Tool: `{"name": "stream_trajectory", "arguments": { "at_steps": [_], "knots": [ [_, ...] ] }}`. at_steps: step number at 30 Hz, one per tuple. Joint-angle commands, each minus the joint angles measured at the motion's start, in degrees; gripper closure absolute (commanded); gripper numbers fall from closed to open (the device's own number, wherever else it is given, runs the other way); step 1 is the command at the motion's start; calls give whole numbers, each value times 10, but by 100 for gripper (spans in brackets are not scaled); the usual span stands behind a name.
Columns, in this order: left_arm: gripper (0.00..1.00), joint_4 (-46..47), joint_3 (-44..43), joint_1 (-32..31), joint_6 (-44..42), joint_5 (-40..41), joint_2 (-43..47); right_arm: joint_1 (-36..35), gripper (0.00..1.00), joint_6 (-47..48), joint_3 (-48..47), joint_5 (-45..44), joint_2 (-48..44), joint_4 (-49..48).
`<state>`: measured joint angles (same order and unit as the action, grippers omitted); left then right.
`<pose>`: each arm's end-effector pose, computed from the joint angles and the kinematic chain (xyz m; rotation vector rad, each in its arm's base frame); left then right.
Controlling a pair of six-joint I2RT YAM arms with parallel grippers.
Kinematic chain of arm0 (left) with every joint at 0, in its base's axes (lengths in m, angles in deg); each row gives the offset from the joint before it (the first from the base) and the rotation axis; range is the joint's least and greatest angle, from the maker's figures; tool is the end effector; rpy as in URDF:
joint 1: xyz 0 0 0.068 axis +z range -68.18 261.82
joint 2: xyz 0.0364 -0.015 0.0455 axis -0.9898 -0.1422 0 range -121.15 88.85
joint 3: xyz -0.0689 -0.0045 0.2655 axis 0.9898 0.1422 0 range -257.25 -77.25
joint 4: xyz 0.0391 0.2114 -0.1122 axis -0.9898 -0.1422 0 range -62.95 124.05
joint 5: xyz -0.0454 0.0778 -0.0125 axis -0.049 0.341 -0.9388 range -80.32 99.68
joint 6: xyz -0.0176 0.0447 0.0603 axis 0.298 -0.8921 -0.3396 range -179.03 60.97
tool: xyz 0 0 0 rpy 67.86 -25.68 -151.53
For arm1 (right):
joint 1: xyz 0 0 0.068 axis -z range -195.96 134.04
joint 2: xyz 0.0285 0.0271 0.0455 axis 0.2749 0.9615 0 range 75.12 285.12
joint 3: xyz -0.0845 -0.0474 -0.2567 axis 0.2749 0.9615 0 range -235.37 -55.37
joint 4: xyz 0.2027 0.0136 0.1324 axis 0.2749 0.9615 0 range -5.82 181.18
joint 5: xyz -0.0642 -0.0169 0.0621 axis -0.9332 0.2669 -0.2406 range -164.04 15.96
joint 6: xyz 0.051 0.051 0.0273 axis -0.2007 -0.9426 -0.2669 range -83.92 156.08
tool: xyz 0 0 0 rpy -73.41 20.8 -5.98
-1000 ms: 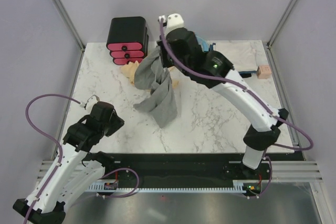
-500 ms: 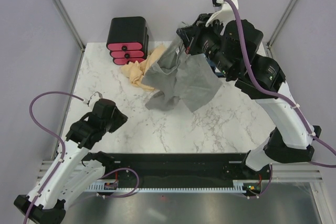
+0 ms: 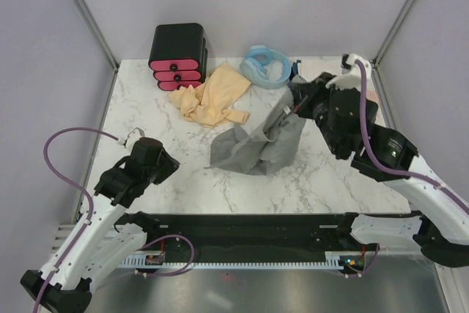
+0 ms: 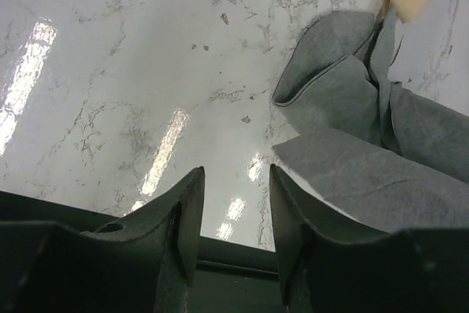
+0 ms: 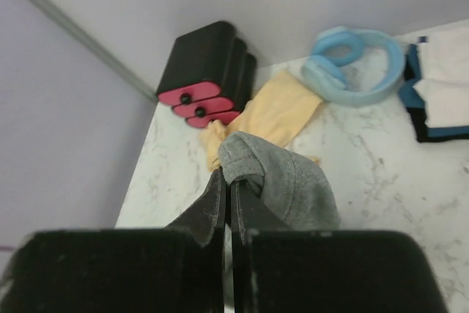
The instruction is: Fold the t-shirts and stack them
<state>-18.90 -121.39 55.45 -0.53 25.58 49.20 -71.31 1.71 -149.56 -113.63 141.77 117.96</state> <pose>0.1206 -0.0399 0.2577 -0.7873 2.2737 -0.3672 0.1538 0.1489 0.5008 0.2174 1.6764 0.6070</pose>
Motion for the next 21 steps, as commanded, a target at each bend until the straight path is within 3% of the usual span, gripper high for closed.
{"name": "stream_trajectory", "arguments": {
  "at_steps": [1,6,11,13,16,21],
  "knots": [
    [52,26,9,-1,20,-10,-10,0,100,-102,116,-179,-108,-31],
    [53,35,-7,-1,7,-18,-44,1,100,-241,202,-261,-160,98],
    [53,41,-24,-1,-13,-26,-85,2,100,-365,271,-296,-145,189],
    [53,46,-33,-1,-18,-29,-95,3,100,-469,289,-291,-130,256],
    [53,48,-44,-1,-28,-34,-112,14,100,-539,327,-262,-99,311],
    [53,49,-45,-1,-36,-34,-118,64,100,-570,370,-189,-69,331]
  ]
}}
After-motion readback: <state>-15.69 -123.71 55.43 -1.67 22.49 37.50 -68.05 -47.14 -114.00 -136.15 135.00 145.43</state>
